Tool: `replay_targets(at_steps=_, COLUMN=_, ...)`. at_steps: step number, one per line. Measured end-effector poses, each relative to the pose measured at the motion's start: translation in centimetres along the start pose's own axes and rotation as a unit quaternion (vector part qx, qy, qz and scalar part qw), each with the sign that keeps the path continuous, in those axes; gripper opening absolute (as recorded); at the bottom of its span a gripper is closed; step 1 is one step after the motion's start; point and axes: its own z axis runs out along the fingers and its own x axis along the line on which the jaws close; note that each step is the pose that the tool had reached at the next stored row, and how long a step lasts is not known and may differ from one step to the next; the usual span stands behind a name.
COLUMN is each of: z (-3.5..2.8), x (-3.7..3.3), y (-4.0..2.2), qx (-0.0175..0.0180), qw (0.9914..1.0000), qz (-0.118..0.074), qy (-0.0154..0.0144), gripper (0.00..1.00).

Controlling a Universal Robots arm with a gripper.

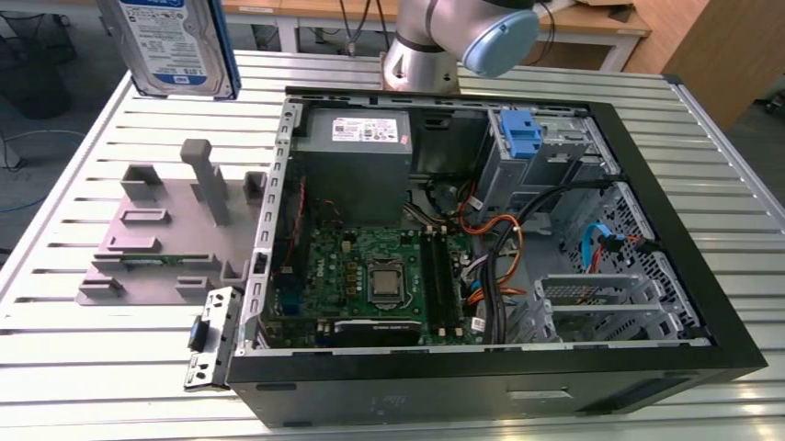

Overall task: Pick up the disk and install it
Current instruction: 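Pick up the disk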

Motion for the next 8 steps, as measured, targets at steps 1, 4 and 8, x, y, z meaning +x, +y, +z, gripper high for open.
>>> replay_targets(at_steps=1, z=0.00, x=0.00, y=-0.01, qx=0.0000, qw=1.00000, qz=0.000, qy=0.0000, gripper=0.35)
replay_targets(at_steps=4, z=0.00, x=0.09, y=-0.04, qx=0.0000, qw=1.00000, qz=0.000, qy=0.0000, gripper=0.35)
replay_targets(at_steps=8, z=-0.03, x=0.54, y=-0.05, qx=0.0000, qw=1.00000, qz=0.000, qy=0.0000, gripper=0.35)
